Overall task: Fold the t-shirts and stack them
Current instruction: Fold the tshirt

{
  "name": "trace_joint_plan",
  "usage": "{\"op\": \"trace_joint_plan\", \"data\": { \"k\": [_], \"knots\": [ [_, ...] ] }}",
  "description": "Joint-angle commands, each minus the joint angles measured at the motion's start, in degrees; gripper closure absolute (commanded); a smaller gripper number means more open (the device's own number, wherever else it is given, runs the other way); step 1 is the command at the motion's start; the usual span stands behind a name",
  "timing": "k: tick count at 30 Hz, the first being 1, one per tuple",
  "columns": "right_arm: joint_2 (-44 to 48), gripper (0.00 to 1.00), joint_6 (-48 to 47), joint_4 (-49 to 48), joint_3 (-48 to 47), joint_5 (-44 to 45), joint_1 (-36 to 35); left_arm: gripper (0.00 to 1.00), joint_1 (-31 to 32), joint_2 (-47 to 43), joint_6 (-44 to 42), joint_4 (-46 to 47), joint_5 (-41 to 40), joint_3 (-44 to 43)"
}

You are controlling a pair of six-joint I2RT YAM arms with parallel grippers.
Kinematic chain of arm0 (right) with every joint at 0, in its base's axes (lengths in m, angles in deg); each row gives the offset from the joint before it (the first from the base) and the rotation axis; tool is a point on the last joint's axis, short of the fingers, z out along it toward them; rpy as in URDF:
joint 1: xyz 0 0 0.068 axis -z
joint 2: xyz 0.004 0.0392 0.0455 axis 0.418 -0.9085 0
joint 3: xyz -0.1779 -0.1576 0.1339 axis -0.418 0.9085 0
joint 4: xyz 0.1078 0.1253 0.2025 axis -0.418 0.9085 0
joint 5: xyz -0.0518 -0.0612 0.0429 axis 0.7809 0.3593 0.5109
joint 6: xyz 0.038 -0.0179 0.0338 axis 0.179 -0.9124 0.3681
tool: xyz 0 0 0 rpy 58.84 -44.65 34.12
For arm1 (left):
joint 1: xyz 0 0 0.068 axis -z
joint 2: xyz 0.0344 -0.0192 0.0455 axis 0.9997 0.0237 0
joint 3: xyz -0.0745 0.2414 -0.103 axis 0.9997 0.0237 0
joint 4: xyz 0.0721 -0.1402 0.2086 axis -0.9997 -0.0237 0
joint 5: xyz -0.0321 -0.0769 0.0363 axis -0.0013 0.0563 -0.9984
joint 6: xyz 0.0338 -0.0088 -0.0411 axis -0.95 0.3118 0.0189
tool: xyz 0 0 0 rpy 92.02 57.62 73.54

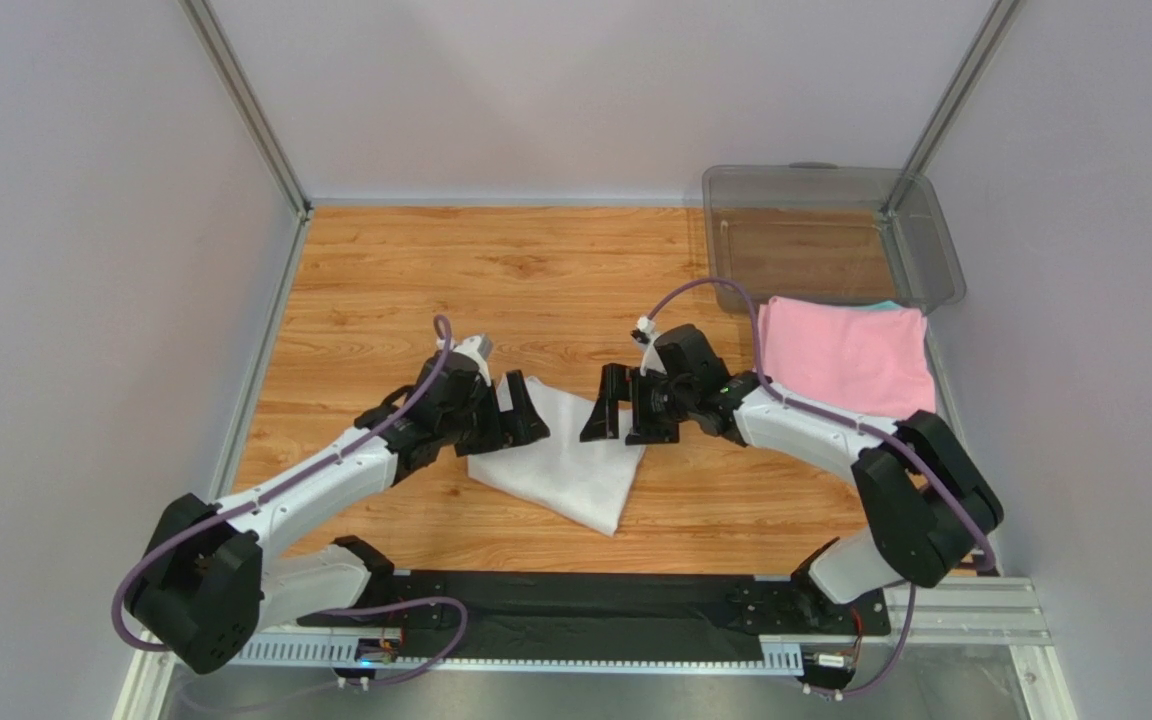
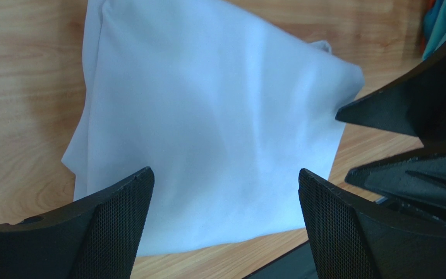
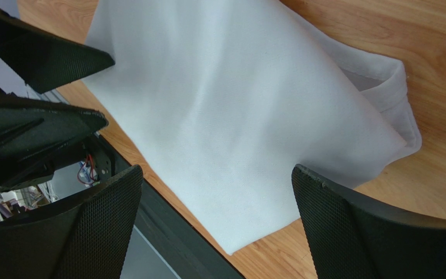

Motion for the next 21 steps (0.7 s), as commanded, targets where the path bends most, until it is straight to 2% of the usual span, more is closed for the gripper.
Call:
{"op": "trace_joint_plan", "data": {
  "k": [1,7,16,21],
  "knots": [
    [-2.8,0.00,-0.4,-4.1,-3.0,2.2,0.0,0.00,0.0,0.2,1.6,4.8,3.0,3.0],
    [-8.2,0.00,-1.4,-3.5,-3.0,5.0,0.3,0.00,-0.1,1.8,2.9,7.1,2.2,8.8],
    [-14.3,0.00,-4.1,-2.5,-5.2,5.7,1.2,0.00,0.4,3.8,5.5,11.9,7.2,14.0],
    [-14.5,0.00,-7.8,2.8,-10.0,7.4,1.8,0.00,5.3,0.8,12.3,14.3,6.8,17.4]
  ]
}}
